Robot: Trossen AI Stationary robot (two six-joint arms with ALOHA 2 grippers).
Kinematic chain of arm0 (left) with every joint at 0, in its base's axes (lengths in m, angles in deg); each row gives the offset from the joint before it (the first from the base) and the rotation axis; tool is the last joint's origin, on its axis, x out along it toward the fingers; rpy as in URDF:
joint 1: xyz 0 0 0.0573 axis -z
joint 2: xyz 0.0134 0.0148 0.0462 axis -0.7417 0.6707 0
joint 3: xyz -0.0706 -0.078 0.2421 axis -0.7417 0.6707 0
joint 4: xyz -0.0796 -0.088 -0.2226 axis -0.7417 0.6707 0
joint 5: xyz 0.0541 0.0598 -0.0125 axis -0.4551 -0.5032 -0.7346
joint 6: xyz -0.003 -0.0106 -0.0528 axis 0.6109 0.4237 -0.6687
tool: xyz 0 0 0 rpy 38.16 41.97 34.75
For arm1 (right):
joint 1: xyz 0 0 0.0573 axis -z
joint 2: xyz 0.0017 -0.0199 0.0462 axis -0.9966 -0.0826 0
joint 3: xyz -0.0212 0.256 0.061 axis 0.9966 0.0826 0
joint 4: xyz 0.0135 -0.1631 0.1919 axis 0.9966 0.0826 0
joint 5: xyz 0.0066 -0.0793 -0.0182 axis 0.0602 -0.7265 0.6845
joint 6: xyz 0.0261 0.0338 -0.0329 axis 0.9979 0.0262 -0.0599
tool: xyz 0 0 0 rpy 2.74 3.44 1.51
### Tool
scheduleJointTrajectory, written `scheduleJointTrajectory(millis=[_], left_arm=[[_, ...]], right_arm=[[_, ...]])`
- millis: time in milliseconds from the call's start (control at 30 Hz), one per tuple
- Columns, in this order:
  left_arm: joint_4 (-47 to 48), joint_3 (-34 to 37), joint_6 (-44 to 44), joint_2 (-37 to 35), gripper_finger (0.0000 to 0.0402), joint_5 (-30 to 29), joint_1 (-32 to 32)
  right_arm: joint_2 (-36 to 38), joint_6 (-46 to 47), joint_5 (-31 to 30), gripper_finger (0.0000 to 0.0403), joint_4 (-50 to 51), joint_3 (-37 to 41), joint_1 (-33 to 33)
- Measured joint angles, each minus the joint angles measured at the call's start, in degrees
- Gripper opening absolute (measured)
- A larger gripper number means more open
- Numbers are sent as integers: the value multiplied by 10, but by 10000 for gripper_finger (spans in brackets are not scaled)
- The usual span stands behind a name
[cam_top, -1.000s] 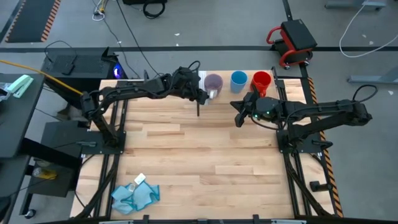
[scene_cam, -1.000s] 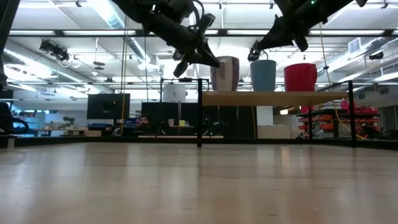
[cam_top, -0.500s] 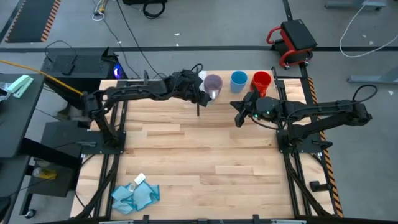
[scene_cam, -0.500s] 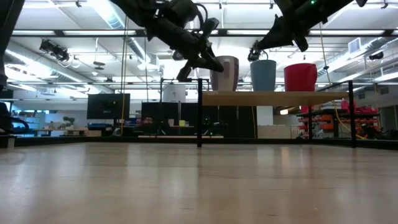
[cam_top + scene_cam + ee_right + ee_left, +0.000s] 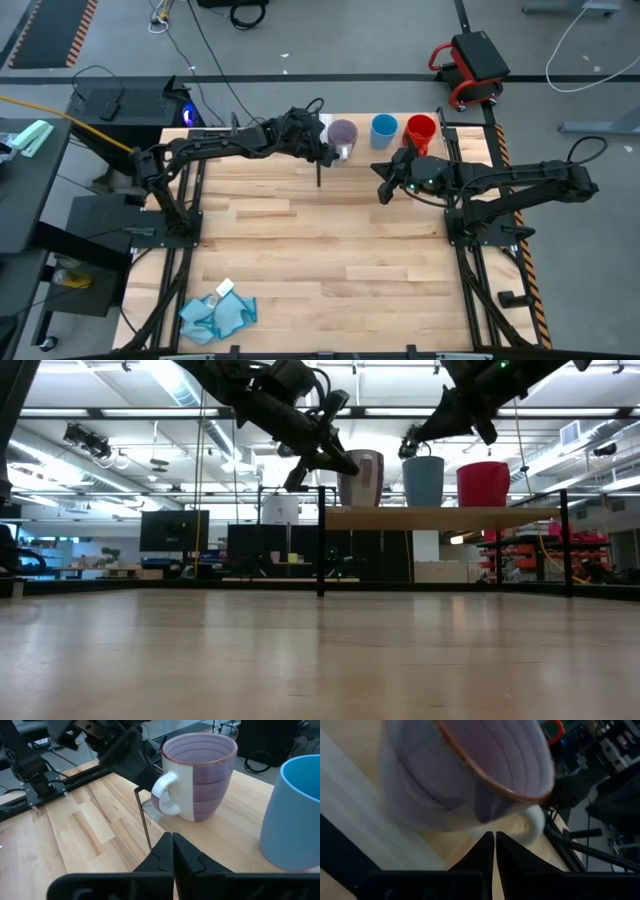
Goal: Stack small to large cups/mugs on shelf
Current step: Return to Home Position
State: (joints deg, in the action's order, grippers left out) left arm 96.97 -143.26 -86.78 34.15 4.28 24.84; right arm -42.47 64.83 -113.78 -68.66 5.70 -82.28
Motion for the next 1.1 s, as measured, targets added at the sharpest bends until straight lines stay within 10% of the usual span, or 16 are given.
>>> scheduleJointTrajectory(millis=[500, 867, 1100], left_arm=[[74, 0, 14, -65, 19, 2, -11], [89, 0, 21, -66, 24, -8, -34], [194, 0, 49, -91, 16, -12, -40]], right_arm=[[88, 24, 0, 0, 41, -16, -6], [53, 14, -2, 0, 411, -290, 0], [48, 77, 40, 2, 531, -270, -36]])
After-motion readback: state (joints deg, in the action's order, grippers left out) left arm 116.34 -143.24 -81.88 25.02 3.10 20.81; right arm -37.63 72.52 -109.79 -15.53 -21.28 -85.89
